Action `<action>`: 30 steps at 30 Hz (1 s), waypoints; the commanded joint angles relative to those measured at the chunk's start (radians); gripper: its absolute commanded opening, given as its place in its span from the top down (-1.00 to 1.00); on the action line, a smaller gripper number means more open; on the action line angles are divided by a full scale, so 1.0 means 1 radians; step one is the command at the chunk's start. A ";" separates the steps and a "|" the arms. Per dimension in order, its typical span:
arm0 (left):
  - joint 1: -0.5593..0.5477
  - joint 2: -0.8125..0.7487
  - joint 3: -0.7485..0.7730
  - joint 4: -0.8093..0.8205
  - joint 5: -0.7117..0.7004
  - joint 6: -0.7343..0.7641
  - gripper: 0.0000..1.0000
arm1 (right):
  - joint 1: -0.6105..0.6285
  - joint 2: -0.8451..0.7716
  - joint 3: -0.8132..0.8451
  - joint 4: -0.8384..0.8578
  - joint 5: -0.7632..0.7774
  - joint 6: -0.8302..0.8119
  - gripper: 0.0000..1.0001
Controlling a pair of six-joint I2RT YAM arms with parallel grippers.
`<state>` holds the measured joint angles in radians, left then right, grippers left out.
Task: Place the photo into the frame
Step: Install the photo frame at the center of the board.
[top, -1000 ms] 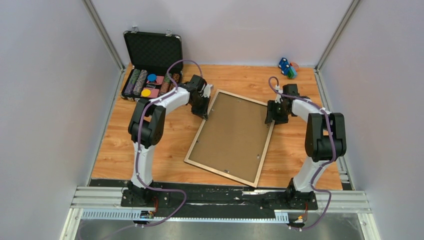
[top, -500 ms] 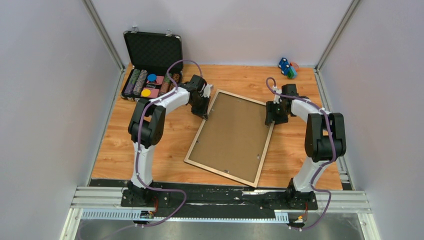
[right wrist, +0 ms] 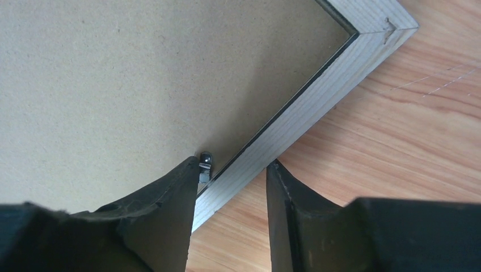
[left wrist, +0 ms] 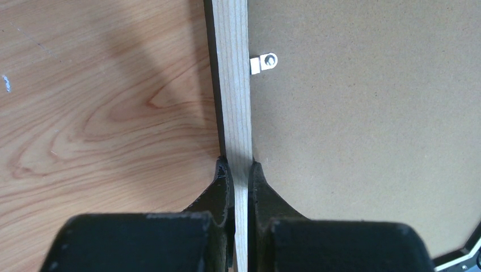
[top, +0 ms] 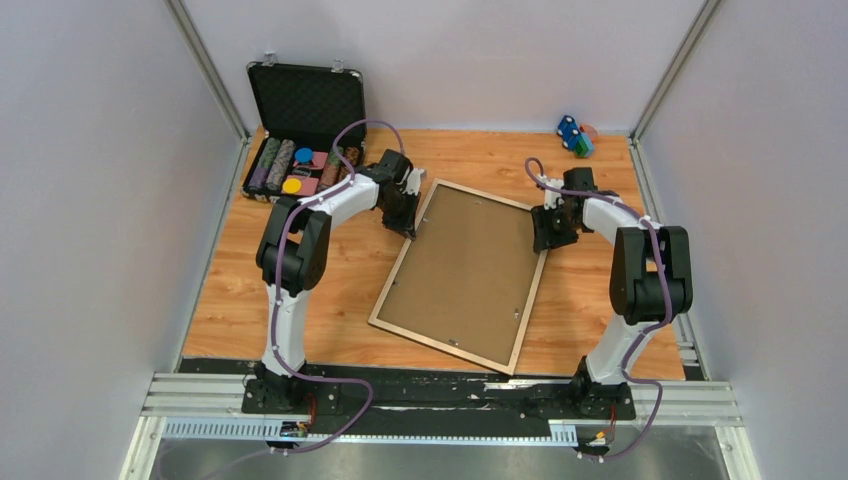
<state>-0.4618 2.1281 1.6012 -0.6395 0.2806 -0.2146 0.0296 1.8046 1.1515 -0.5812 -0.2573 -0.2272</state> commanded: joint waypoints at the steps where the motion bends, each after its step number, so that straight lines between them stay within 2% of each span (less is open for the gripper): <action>1: -0.014 0.082 -0.028 0.011 0.037 0.005 1.00 | 0.041 -0.005 0.007 -0.059 -0.080 -0.124 0.23; 6: -0.012 0.084 -0.024 0.007 0.039 0.010 1.00 | 0.041 0.002 0.016 -0.059 -0.043 -0.195 0.30; 13: -0.009 0.085 -0.028 0.007 0.050 0.011 1.00 | 0.040 0.014 0.044 -0.059 -0.033 -0.201 0.39; 19: 0.000 0.065 -0.061 0.029 0.077 -0.012 1.00 | -0.002 0.030 0.081 -0.064 -0.144 -0.057 0.37; 23: 0.011 0.033 -0.105 0.061 0.098 -0.040 1.00 | -0.019 0.088 0.127 -0.070 -0.145 0.058 0.64; 30: 0.023 -0.022 -0.212 0.140 0.140 -0.090 1.00 | -0.061 0.238 0.292 -0.077 -0.169 0.166 0.86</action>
<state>-0.4274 2.0758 1.4811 -0.5014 0.3599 -0.2543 -0.0460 1.9495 1.3483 -0.7650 -0.3523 -0.1402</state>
